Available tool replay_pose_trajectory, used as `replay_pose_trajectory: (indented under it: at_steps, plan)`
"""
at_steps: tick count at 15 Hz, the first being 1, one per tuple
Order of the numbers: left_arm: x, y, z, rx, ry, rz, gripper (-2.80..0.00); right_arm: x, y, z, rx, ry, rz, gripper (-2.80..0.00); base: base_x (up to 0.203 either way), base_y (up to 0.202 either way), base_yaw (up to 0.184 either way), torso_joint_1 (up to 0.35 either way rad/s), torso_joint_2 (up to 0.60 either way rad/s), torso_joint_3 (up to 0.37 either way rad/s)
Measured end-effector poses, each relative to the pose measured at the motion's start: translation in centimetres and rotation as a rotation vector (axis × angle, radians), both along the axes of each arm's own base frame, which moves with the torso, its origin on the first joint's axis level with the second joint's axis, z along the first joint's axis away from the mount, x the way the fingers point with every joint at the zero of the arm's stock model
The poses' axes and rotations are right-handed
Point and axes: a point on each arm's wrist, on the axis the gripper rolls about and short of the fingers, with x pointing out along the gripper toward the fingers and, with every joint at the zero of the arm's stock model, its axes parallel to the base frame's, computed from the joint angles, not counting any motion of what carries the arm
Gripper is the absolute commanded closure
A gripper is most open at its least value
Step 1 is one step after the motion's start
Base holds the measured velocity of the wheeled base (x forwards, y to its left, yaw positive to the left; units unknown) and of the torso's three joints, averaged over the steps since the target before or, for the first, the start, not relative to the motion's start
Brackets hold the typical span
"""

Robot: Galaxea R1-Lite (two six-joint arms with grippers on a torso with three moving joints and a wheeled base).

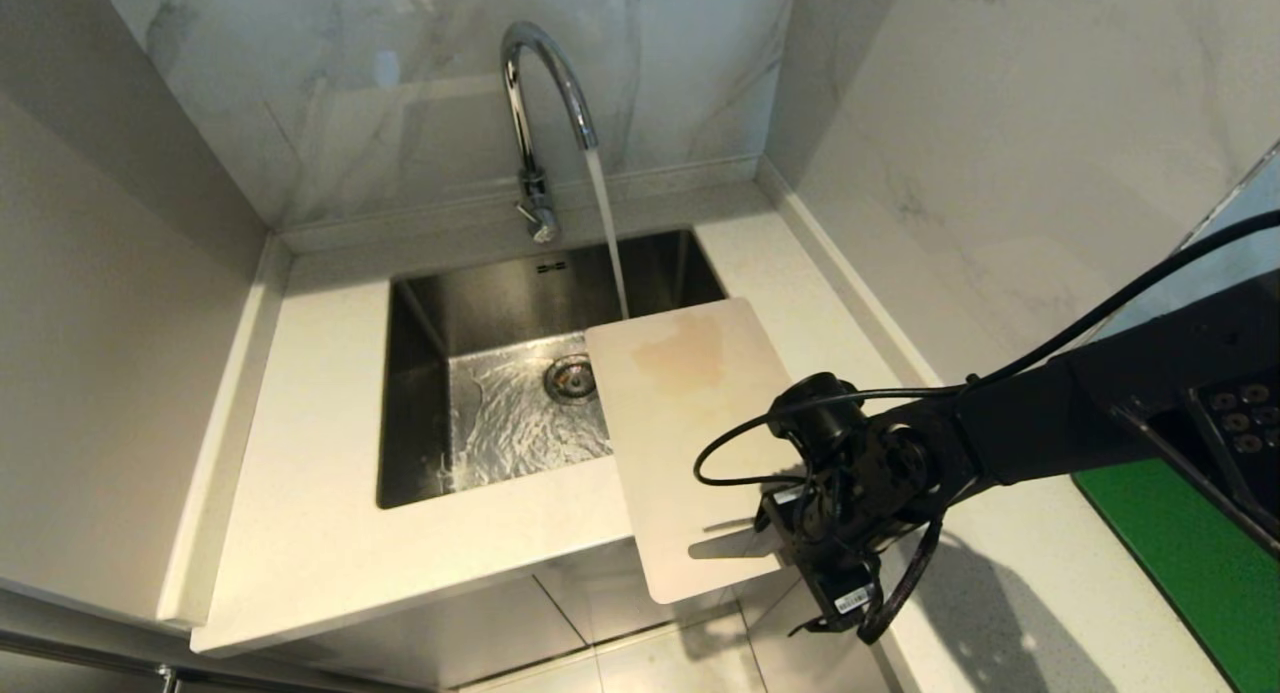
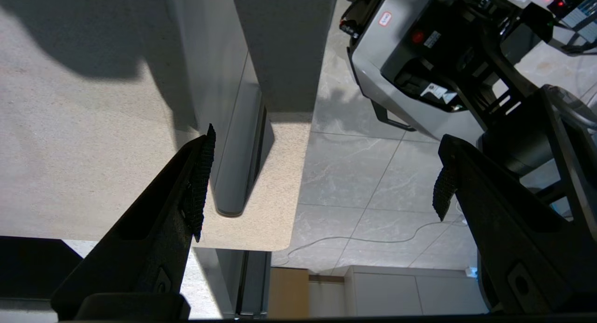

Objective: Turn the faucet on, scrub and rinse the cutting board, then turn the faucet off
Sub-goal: Pick up the cutting board

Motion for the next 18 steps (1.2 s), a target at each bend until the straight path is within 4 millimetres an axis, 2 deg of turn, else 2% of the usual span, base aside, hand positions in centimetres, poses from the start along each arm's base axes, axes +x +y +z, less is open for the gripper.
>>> replay_pose_trajectory:
  at_steps: [7,18]
  plan:
    - [0.00,0.00,0.01,0.000,0.000,0.000,0.00,0.66,0.29,-0.26,0.001,-0.001,0.000,-2.80,0.000,0.000,0.000,0.000,0.00,0.000]
    - [0.00,0.00,0.00,0.000,0.000,0.000,0.00,0.40,0.16,-0.75,-0.014,0.034,-0.001,-2.80,0.000,0.000,0.000,0.000,0.00,0.000]
